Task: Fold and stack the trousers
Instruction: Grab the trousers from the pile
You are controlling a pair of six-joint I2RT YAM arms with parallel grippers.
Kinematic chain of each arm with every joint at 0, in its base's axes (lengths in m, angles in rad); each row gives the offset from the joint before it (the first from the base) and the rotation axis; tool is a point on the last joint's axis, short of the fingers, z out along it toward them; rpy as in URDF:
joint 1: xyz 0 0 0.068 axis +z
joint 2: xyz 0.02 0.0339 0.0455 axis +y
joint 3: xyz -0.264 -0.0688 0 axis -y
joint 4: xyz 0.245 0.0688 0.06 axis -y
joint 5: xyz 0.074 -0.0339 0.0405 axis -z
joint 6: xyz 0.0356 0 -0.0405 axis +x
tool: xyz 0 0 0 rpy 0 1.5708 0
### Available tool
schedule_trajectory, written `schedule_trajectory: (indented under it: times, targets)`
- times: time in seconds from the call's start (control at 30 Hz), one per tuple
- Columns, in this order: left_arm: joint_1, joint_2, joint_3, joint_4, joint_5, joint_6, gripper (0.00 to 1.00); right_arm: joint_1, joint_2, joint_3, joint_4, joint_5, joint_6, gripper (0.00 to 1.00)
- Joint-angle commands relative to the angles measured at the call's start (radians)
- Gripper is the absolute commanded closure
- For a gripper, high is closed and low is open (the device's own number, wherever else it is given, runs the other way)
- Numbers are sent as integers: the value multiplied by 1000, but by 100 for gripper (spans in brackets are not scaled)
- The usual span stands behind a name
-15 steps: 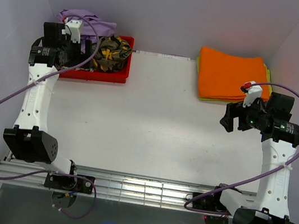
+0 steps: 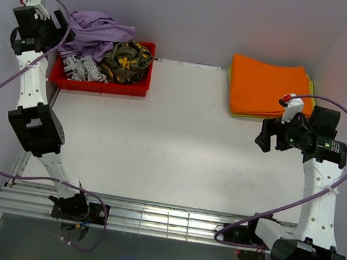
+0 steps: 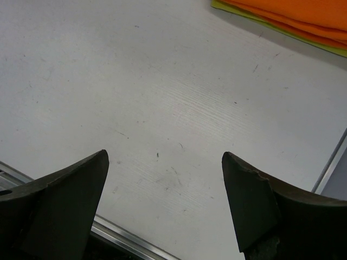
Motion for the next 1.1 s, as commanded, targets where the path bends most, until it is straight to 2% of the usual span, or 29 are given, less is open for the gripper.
schedule_trajectory:
  times: [0.0, 0.1, 0.23, 0.4, 0.47, 0.57, 0.73, 0.93, 1.07]
  targets:
    - [38, -8, -92, 251, 58, -78, 2, 0, 14, -20, 35, -8, 9, 10]
    - [52, 28, -158, 371, 84, -80, 2, 0, 29, -42, 43, -10, 9, 10]
    - [68, 114, -146, 452, 178, -132, 2, 0, 58, -57, 41, 1, 1, 10]
    - [80, 137, -278, 834, 353, -305, 2, 0, 97, -54, 26, 19, -24, 10]
    - [78, 185, -267, 912, 362, -388, 2, 0, 104, -57, 21, 22, -27, 10]
    - [63, 237, -236, 975, 364, -390, 2, 0, 121, -62, 20, 33, -34, 10]
    - [31, 343, -108, 977, 348, -358, 2, 0, 163, -65, 12, 47, -47, 10]
    - [-24, 478, 46, 949, 227, -258, 2, 0, 204, -45, 3, 71, -51, 10]
    - [-66, 567, 194, 919, 42, -186, 2, 0, 207, -46, 1, 91, -56, 10]
